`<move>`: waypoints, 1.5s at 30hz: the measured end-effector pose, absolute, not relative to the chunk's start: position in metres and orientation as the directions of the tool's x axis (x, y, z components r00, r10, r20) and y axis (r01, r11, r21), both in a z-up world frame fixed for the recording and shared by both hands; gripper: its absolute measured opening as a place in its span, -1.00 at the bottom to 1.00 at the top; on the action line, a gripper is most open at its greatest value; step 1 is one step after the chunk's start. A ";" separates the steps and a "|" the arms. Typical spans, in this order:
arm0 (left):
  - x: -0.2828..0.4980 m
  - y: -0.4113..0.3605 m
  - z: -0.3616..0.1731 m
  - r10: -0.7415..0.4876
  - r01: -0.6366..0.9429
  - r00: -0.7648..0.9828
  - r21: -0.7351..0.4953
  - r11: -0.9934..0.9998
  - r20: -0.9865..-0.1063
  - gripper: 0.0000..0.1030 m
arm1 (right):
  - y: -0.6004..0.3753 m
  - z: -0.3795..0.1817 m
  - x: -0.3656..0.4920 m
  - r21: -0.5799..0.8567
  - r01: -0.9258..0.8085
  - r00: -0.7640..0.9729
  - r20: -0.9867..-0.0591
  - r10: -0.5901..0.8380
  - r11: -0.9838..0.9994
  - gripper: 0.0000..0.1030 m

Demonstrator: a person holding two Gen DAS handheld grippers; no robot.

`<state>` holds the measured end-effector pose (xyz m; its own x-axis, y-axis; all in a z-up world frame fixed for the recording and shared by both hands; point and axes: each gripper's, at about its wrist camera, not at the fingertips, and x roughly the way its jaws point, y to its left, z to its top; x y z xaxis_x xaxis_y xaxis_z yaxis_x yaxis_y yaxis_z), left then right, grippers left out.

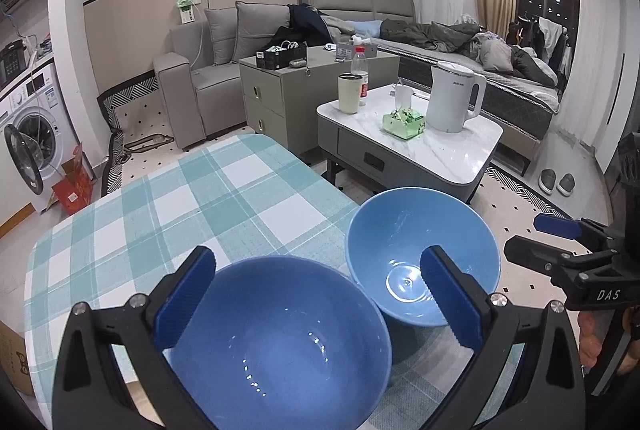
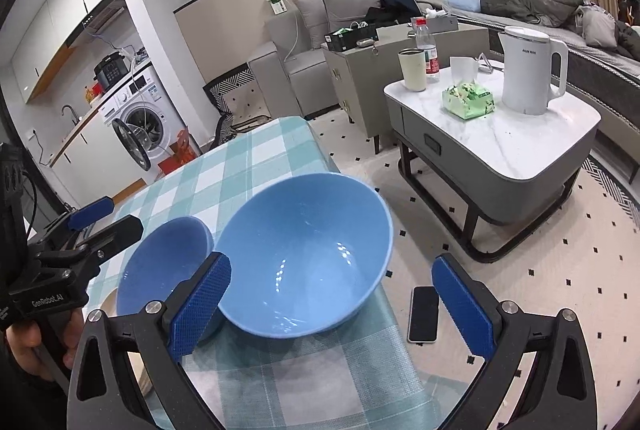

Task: Organize plates and bowls
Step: 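Move both grippers to the rim of the light blue bowl, then close both grippers on the rim of the light blue bowl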

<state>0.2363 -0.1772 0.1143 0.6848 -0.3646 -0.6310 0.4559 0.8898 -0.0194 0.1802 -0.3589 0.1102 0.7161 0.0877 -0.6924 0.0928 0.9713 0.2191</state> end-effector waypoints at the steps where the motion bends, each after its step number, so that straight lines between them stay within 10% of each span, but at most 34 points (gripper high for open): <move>1: 0.238 -0.179 0.113 -0.368 0.460 0.679 -0.023 0.888 -0.635 1.00 | -0.361 0.109 0.181 0.225 0.099 0.714 -0.695 0.088 0.969 0.99; 25: 0.278 -0.231 0.077 -0.409 0.534 0.549 -0.071 0.842 -0.729 0.97 | -0.371 0.073 0.201 0.265 0.111 0.644 -0.754 0.134 0.958 0.99; 41: 0.282 -0.246 0.058 -0.369 0.547 0.486 -0.053 0.835 -0.793 -0.17 | -0.381 0.061 0.203 0.362 0.110 0.628 -0.747 0.218 0.926 0.97; 45: 0.281 -0.245 0.058 -0.359 0.540 0.489 -0.047 0.840 -0.795 -0.29 | -0.380 0.055 0.205 0.355 0.115 0.607 -0.764 0.217 0.928 0.58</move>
<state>0.2813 -0.2450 0.0579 0.4893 -0.3589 -0.7948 0.5404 0.8401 -0.0467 0.2049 -0.3805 0.0549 0.6071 0.2172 -0.7644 0.1146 0.9279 0.3547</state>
